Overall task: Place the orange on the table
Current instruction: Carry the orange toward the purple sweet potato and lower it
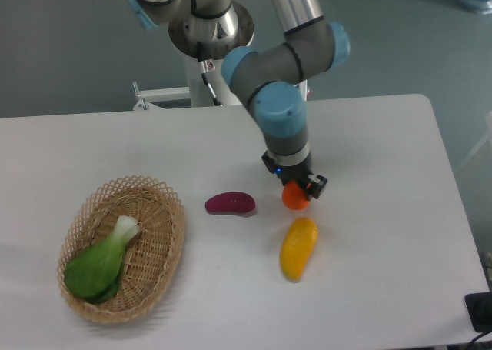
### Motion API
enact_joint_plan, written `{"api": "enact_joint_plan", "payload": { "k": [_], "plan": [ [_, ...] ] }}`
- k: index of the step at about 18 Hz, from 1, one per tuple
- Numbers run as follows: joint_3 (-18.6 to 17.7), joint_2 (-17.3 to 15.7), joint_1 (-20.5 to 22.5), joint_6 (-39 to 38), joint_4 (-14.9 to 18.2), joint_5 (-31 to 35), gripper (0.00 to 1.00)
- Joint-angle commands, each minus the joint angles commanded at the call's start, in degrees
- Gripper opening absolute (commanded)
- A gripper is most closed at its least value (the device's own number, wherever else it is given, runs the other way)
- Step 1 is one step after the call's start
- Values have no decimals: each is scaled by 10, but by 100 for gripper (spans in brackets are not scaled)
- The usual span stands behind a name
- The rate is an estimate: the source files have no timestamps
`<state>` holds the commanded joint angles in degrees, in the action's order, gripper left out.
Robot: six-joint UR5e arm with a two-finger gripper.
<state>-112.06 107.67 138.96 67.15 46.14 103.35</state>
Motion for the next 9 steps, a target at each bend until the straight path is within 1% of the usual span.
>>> {"api": "enact_joint_plan", "payload": {
  "k": [3,5,7,9],
  "plan": [
    [-6,-2,-3,1,1,1,93],
    [-4,-3,-9,-3,0,0,100],
    [0,-11,-5,-1,0,-6,100],
    [10,-26,3,2,5,-26,100]
  ]
}}
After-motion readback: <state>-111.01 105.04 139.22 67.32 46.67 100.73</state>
